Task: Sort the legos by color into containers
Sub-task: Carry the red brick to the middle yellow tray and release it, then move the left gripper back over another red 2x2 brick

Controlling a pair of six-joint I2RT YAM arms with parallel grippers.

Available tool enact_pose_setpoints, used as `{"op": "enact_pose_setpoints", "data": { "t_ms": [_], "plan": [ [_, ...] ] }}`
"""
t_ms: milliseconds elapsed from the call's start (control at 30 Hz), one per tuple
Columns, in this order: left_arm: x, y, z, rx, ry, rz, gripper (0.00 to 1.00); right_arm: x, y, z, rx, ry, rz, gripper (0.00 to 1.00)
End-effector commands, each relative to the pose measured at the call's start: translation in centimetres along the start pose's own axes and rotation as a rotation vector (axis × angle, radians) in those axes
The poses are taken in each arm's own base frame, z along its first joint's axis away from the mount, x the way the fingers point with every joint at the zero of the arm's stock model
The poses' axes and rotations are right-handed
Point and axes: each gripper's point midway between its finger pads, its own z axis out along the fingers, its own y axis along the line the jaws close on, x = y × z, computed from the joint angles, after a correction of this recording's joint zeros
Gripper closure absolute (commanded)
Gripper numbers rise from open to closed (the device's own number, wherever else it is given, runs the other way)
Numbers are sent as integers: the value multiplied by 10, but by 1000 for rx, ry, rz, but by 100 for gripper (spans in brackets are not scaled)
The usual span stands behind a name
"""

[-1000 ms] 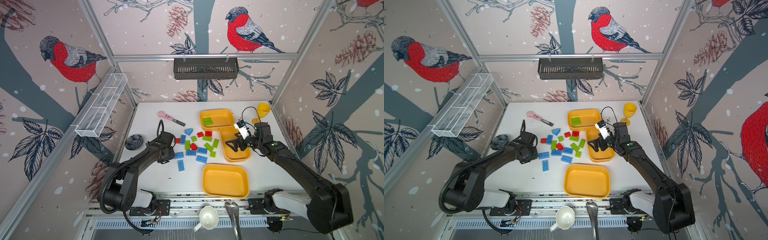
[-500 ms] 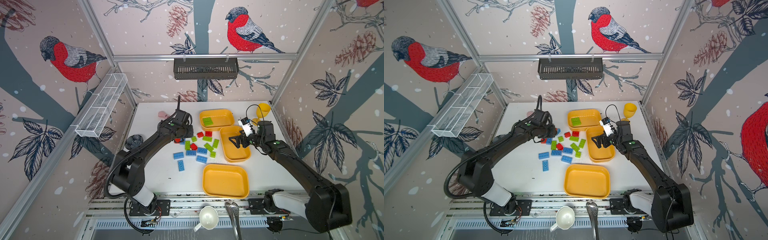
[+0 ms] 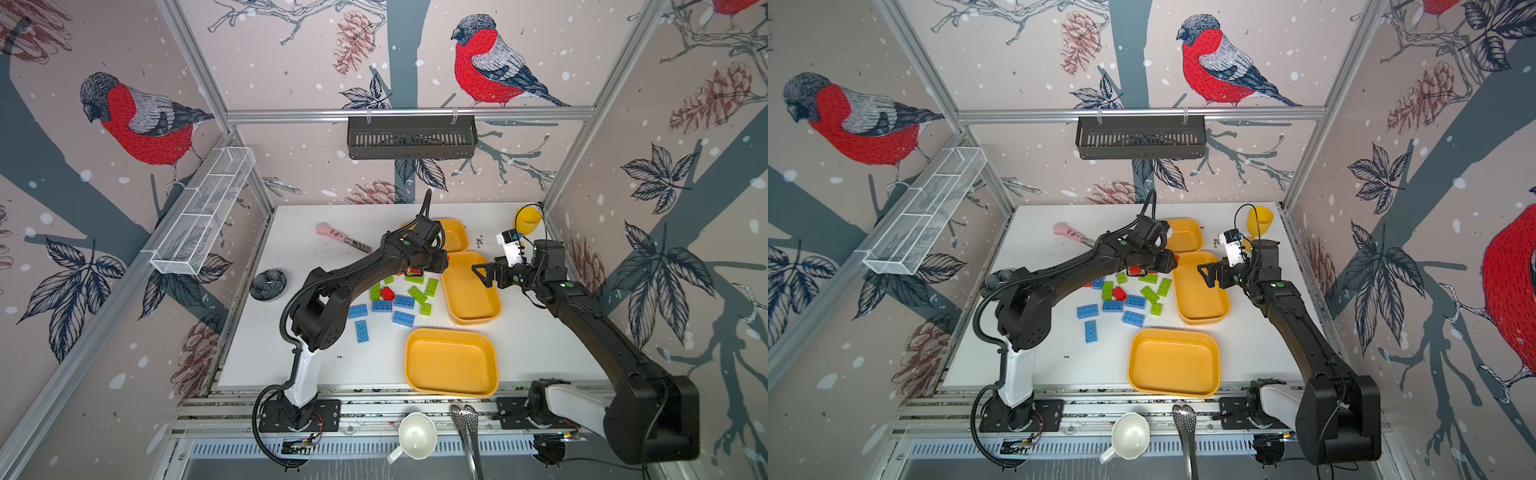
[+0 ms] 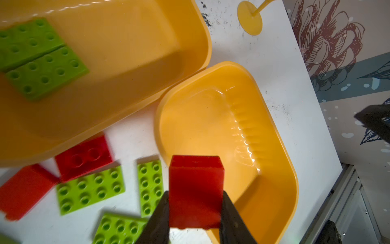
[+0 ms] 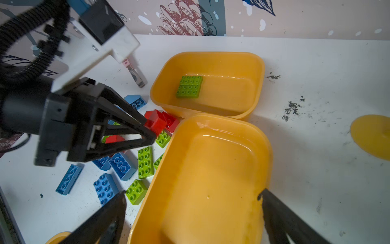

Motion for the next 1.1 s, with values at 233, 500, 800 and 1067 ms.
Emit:
{"op": "enact_pose_setpoints", "data": {
  "t_ms": [233,500,800,1067],
  "plan": [
    [-10,-6,40,11,-5,22,49,-1,-8,-5,35,-9,-1,1],
    [-23,3,11,-88,-35,71,32,-2,-8,-5,33,-13,-8,1],
    [-17,58,-76,-275,-26,73,30,-3,2,-5,-3,-15,-17,1],
    [21,151,-137,-499,46,64,31,2,18,2,-46,10,-50,1]
  ]
}}
